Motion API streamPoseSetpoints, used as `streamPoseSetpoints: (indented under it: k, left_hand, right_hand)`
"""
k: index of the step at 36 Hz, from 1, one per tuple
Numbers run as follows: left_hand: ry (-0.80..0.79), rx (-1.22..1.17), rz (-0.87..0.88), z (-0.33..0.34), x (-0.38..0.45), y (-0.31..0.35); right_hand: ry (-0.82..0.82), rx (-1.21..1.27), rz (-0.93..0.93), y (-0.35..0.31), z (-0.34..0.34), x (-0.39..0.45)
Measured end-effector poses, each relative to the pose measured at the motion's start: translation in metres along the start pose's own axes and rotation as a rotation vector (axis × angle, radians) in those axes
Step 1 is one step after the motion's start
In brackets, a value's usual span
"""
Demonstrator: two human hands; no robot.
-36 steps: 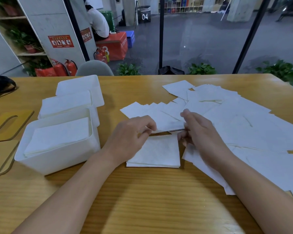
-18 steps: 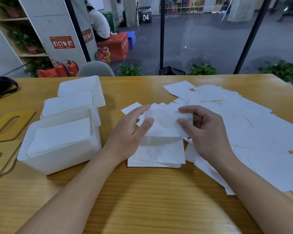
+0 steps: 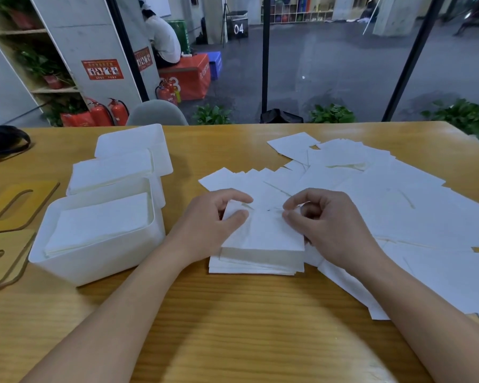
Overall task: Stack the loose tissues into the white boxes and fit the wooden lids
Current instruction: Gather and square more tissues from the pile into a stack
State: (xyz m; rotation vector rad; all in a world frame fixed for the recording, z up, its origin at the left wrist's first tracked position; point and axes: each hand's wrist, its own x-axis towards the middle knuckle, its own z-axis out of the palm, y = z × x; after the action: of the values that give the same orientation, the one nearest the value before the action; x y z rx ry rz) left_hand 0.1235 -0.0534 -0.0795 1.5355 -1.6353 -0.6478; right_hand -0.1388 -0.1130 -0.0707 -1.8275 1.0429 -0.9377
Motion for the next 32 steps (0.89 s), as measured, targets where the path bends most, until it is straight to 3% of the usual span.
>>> streamPoseSetpoints:
  k: [5, 11, 17, 26, 32]
  left_hand:
    - [0.014, 0.177, -0.003, 0.005, -0.003, -0.006]
    - [-0.026, 0.184, -0.043, 0.004, -0.003, -0.009]
    - [-0.018, 0.200, -0.027, 0.004, -0.001, -0.007]
    - [-0.164, 0.298, -0.068, 0.003, -0.004, -0.007]
    - [-0.062, 0.205, -0.023, 0.001, -0.001, 0.000]
  right_hand:
    - [-0.100, -0.282, 0.043, 0.004, 0.004, -0.002]
    - [-0.150, -0.447, 0.037, 0.003, 0.003, -0.004]
    - [-0.177, -0.493, 0.058, 0.001, -0.002, -0.002]
    - [-0.229, -0.530, 0.124, 0.000, -0.009, -0.003]
    - [-0.202, -0.520, 0.131, 0.001, -0.008, 0.000]
